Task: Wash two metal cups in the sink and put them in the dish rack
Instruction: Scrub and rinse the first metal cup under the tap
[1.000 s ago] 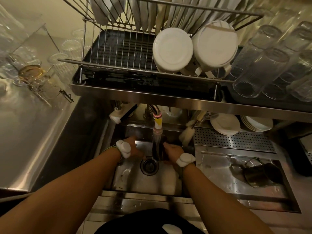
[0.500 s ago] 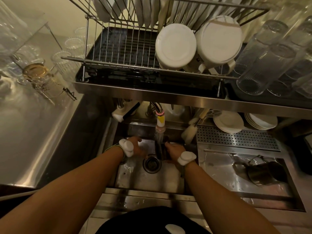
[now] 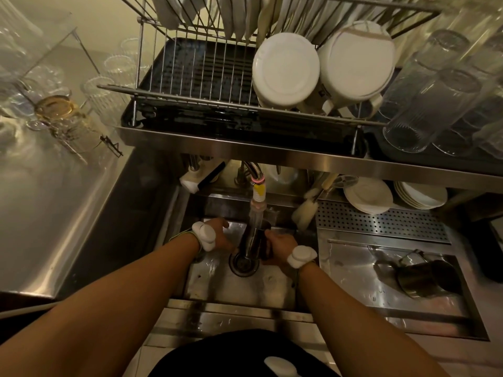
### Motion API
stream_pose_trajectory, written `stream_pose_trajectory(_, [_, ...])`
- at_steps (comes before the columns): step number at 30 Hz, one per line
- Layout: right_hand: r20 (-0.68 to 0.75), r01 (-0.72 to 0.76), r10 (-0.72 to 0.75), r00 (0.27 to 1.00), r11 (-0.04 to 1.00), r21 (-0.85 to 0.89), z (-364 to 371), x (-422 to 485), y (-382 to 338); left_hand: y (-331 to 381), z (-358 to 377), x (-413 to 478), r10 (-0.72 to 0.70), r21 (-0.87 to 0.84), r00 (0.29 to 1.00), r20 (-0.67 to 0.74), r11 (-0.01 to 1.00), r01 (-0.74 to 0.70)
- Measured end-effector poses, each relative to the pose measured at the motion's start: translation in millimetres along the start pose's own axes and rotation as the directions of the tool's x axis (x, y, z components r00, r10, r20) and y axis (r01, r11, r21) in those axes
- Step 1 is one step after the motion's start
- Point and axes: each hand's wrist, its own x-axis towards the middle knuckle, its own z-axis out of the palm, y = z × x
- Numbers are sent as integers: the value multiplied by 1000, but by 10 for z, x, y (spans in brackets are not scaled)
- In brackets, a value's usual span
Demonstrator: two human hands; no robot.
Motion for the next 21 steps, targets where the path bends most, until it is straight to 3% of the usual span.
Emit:
stream_pose_trajectory(4, [125, -36, 21, 992, 992, 122, -7, -54, -17, 50, -42, -23, 17, -73, 999, 41, 997, -14])
stream_pose_trajectory(7, [188, -149, 99, 977, 950, 273, 48, -79, 6, 125, -97, -75, 82, -194, 990, 118, 979, -58])
stream_pose_trajectory(11, [280, -287, 155, 947, 797, 531, 101, -64, -9, 241, -200, -126, 151, -359, 988, 43, 925, -126])
stream_pose_trajectory(14, [314, -348, 167, 935, 604, 717, 137, -61, -31, 373, -269, -151, 177, -462, 983, -40, 870, -175])
stream_pose_trajectory(17, [316, -347, 148, 937, 496, 796, 159, -27, -42, 469, -285, -175, 240, -436, 966, -98, 862, -258])
stream_pose_trajectory(21, [241, -293, 170, 955, 460, 838, 117, 1, -16, 561, -225, -209, 294, -371, 947, -127, 872, -320])
